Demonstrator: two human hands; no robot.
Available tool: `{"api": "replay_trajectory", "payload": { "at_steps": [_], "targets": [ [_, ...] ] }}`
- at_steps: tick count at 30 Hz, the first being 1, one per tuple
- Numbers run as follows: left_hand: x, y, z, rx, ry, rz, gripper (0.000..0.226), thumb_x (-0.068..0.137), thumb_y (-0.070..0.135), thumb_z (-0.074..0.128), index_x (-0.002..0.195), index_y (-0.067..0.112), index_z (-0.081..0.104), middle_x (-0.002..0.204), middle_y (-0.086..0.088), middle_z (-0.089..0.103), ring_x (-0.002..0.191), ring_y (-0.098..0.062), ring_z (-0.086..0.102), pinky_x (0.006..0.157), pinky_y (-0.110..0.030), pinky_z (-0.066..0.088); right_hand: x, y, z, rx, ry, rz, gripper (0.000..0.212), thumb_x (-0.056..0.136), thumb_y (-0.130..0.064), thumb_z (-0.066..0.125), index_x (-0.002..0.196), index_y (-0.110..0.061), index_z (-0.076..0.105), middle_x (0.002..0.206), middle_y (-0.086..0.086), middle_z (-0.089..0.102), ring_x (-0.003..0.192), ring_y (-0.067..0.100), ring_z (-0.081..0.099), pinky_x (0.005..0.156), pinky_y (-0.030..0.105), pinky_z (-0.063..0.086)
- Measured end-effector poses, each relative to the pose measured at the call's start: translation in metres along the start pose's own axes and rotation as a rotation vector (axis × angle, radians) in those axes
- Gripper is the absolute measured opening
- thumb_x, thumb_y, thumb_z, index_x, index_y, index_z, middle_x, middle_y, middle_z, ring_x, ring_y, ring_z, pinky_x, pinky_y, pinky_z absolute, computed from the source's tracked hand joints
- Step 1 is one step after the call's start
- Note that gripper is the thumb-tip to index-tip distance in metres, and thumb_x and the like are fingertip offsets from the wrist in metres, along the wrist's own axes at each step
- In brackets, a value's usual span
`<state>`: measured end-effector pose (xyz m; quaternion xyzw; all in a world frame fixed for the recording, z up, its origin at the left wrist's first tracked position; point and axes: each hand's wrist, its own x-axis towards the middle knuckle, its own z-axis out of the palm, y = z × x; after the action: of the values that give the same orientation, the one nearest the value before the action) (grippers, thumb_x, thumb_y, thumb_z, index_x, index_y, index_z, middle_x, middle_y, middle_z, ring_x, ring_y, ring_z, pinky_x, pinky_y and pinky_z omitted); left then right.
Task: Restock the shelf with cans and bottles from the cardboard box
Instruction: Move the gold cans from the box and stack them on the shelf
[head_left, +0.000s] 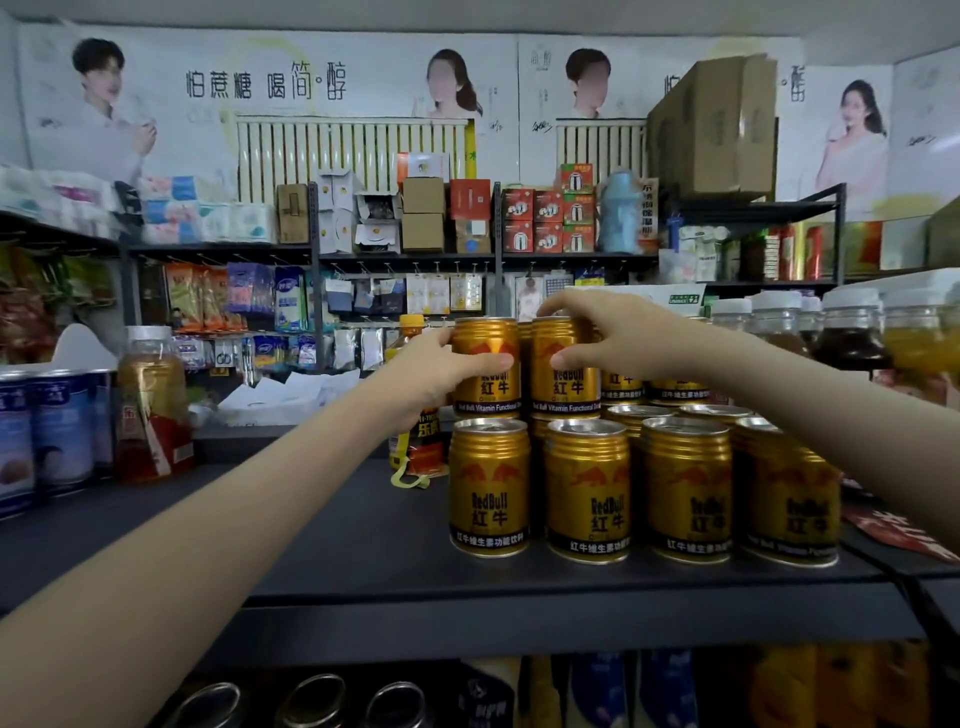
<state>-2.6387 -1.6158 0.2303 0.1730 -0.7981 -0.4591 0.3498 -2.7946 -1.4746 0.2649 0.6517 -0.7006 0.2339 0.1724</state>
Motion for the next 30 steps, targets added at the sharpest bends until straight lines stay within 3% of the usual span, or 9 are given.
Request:
{"api": "replay_trajectory", "payload": {
  "at_steps": [2, 5, 9, 12, 16, 18, 24, 27, 30],
  "targets": [
    [0.0, -0.002, 0.0, 0.074, 0.032, 0.029, 0.072, 0.074, 0.036, 0.078, 0.135, 0.02, 0.044, 0.121, 0.0, 0.061, 0.099, -0.01, 0.059, 0.071, -0.025, 0.047, -0.002, -0.001, 0.001, -0.046, -0.014, -0.021, 0.056, 0.09, -0.035, 0.062, 0.14, -0.029, 0.038, 0.131, -0.001, 0.052, 0.104, 0.009, 0.047, 0.084, 0.023, 0.037],
    [-0.003, -0.007, 0.003, 0.289, 0.157, 0.156, 0.09, 0.073, 0.046, 0.077, 0.146, 0.027, 0.027, 0.135, 0.003, 0.05, 0.115, -0.017, 0.054, 0.092, -0.037, 0.049, -0.006, 0.001, 0.0, -0.106, -0.096, -0.039, 0.08, 0.083, -0.035, 0.071, 0.147, -0.031, 0.023, 0.143, -0.004, 0.04, 0.116, 0.011, 0.042, 0.096, 0.028, 0.037],
    [-0.012, 0.0, -0.001, 0.674, 0.285, 0.48, 0.088, 0.08, 0.045, 0.071, 0.149, 0.039, 0.018, 0.149, -0.001, 0.028, 0.138, -0.021, 0.023, 0.11, -0.042, 0.024, -0.015, 0.003, 0.0, -0.14, -0.14, -0.07, 0.098, 0.079, -0.031, 0.077, 0.149, -0.033, 0.009, 0.152, -0.005, 0.022, 0.137, 0.014, 0.027, 0.106, 0.03, 0.029],
    [-0.012, 0.005, -0.012, 0.827, 0.162, 0.582, 0.074, 0.082, 0.036, 0.071, 0.145, 0.033, 0.034, 0.151, 0.0, 0.029, 0.139, -0.02, 0.019, 0.113, -0.04, 0.019, -0.018, 0.004, 0.001, -0.153, -0.128, -0.118, 0.095, 0.08, -0.029, 0.075, 0.149, -0.032, 0.01, 0.151, -0.005, 0.021, 0.136, 0.012, 0.024, 0.102, 0.023, 0.024],
    [-0.013, 0.003, -0.013, 0.92, 0.044, 0.572, 0.076, 0.084, 0.033, 0.07, 0.148, 0.026, 0.029, 0.145, 0.002, 0.037, 0.133, -0.011, 0.028, 0.104, -0.021, 0.02, -0.019, 0.004, 0.001, -0.159, -0.114, -0.126, 0.095, 0.08, -0.027, 0.075, 0.149, -0.03, 0.01, 0.151, -0.004, 0.022, 0.137, 0.013, 0.025, 0.103, 0.024, 0.026],
    [-0.015, 0.002, -0.013, 0.945, 0.045, 0.566, 0.079, 0.084, 0.035, 0.07, 0.149, 0.027, 0.026, 0.149, 0.003, 0.031, 0.136, -0.011, 0.024, 0.107, -0.023, 0.02, -0.021, 0.003, 0.0, -0.147, -0.115, -0.125, 0.098, 0.08, -0.026, 0.076, 0.15, -0.029, 0.007, 0.154, -0.003, 0.02, 0.138, 0.014, 0.026, 0.105, 0.026, 0.027],
    [-0.035, 0.0, -0.008, 0.972, 0.143, 0.57, 0.069, 0.091, 0.034, 0.062, 0.149, 0.031, 0.026, 0.157, 0.003, 0.02, 0.143, -0.015, 0.015, 0.108, -0.025, 0.013, -0.023, 0.005, -0.003, -0.093, -0.1, -0.179, 0.093, 0.083, -0.032, 0.072, 0.15, -0.031, 0.008, 0.156, -0.011, 0.01, 0.139, 0.012, 0.024, 0.101, 0.022, 0.026],
    [-0.052, -0.004, -0.009, 0.979, 0.247, 0.594, 0.061, 0.092, 0.036, 0.059, 0.146, 0.028, 0.034, 0.155, 0.002, 0.026, 0.142, -0.017, 0.021, 0.109, -0.031, 0.018, -0.025, -0.001, -0.004, -0.06, -0.017, -0.195, 0.081, 0.088, -0.035, 0.065, 0.149, -0.034, 0.012, 0.157, -0.01, 0.013, 0.137, 0.013, 0.03, 0.103, 0.028, 0.032],
    [-0.077, -0.01, -0.01, 0.953, 0.331, 0.552, 0.057, 0.087, 0.041, 0.052, 0.14, 0.021, 0.045, 0.147, 0.0, 0.04, 0.136, -0.017, 0.032, 0.108, -0.029, 0.024, -0.032, -0.017, -0.003, -0.118, 0.114, -0.219, 0.059, 0.093, -0.033, 0.057, 0.145, -0.026, 0.03, 0.151, -0.005, 0.027, 0.126, 0.016, 0.045, 0.1, 0.032, 0.042]
  ]
}}
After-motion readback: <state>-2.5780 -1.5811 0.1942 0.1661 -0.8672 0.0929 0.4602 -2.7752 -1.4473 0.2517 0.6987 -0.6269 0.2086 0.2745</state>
